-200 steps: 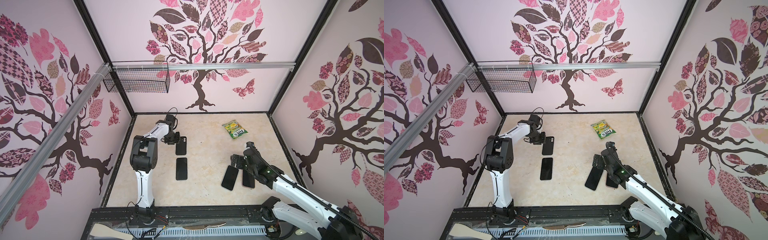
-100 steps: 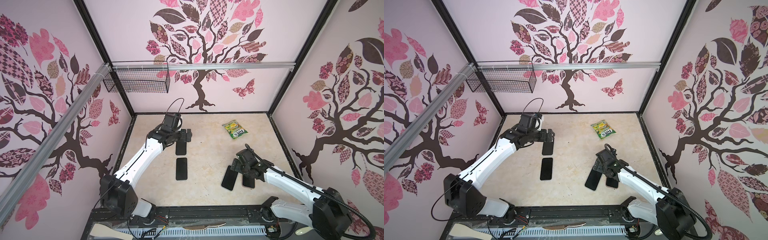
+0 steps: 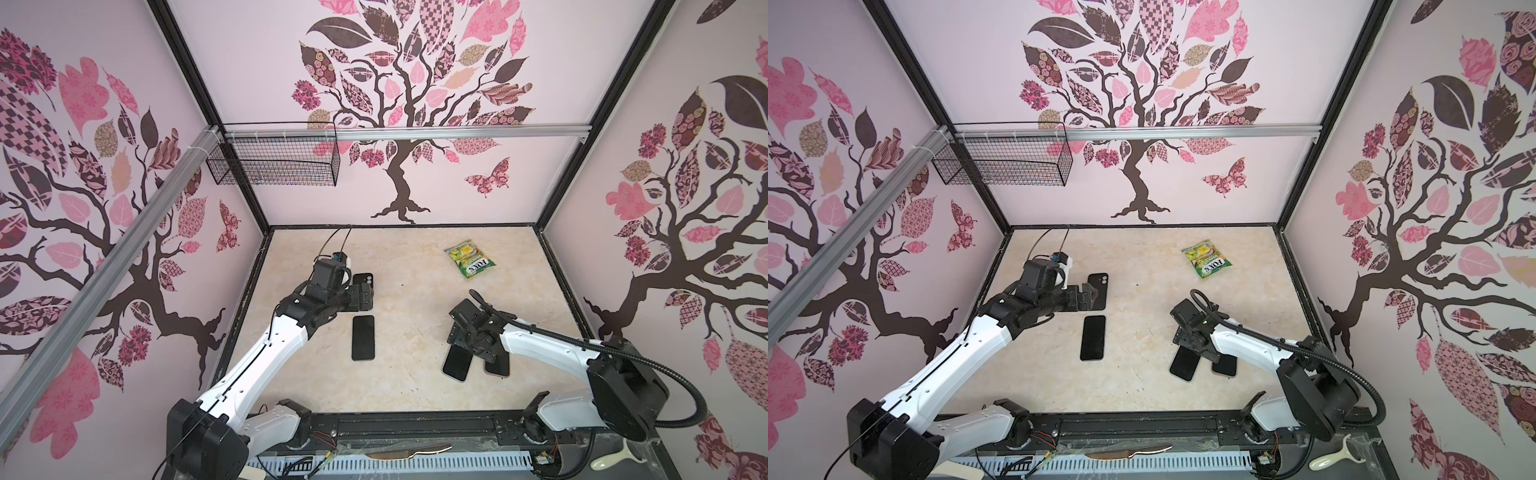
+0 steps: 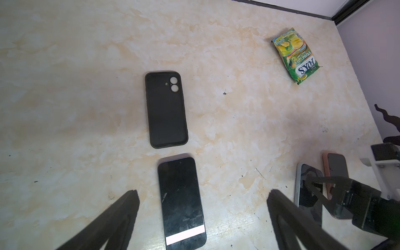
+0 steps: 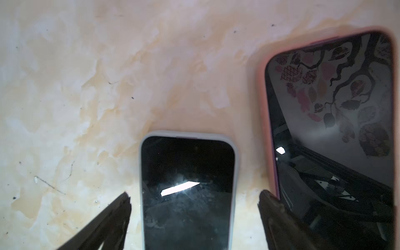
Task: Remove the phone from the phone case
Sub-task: 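Lower the right gripper onto the white-rimmed phone and grasp it while the left draws back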
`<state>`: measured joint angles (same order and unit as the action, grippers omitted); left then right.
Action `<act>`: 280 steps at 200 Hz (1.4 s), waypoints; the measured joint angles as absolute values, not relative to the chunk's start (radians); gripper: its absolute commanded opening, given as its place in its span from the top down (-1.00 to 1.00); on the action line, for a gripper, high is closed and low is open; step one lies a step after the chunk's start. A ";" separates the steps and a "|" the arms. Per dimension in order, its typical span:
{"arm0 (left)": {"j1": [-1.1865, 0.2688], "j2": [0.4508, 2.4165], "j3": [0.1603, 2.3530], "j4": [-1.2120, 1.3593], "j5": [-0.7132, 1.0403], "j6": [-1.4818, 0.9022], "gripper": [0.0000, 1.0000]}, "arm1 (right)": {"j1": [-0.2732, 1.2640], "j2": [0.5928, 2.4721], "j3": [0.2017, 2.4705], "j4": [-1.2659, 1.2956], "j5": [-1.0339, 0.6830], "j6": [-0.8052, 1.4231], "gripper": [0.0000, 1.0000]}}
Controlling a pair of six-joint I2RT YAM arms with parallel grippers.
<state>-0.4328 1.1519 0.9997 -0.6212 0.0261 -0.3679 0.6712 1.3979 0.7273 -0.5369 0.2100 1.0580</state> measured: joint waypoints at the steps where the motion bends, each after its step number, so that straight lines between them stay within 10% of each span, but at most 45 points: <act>1: -0.433 1.151 0.999 -0.622 0.026 -0.368 -0.94 | 0.671 1.399 0.728 -0.537 0.210 1.059 -0.90; 280: -0.433 1.171 0.965 -0.616 0.069 -0.368 -0.94 | 0.705 1.613 0.851 -0.573 0.213 1.044 -0.69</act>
